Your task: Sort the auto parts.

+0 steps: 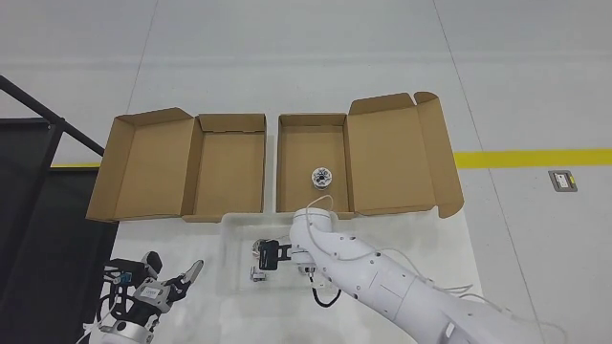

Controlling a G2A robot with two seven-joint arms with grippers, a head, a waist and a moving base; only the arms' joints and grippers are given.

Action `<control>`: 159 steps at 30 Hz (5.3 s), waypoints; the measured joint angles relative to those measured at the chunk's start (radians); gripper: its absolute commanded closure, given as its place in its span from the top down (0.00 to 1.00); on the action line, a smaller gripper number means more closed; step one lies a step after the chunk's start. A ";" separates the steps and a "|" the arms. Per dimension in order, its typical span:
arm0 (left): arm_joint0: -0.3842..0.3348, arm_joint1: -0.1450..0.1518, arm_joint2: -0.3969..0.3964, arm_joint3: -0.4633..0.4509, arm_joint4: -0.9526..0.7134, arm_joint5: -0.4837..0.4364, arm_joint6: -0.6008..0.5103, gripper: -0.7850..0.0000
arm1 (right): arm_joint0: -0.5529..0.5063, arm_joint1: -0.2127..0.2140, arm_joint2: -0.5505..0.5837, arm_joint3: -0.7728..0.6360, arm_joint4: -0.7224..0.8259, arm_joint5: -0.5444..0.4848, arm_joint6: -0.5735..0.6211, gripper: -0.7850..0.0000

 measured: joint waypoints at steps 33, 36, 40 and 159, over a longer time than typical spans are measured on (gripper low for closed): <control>0.000 0.000 0.000 0.000 0.000 0.000 0.000 1.00 | 0.002 -0.035 0.056 0.072 -0.100 -0.019 -0.159 0.00; 0.000 0.000 0.000 0.000 0.000 0.000 0.000 1.00 | -0.005 -0.013 0.081 -0.001 -0.144 0.005 -0.197 0.00; 0.000 0.000 0.000 0.000 0.000 0.000 0.000 1.00 | -0.044 0.044 0.154 -0.173 -0.238 0.080 -0.237 0.00; 0.000 0.000 0.000 0.000 0.000 0.000 0.000 1.00 | 0.152 -0.132 0.291 0.335 -0.100 0.374 -0.643 1.00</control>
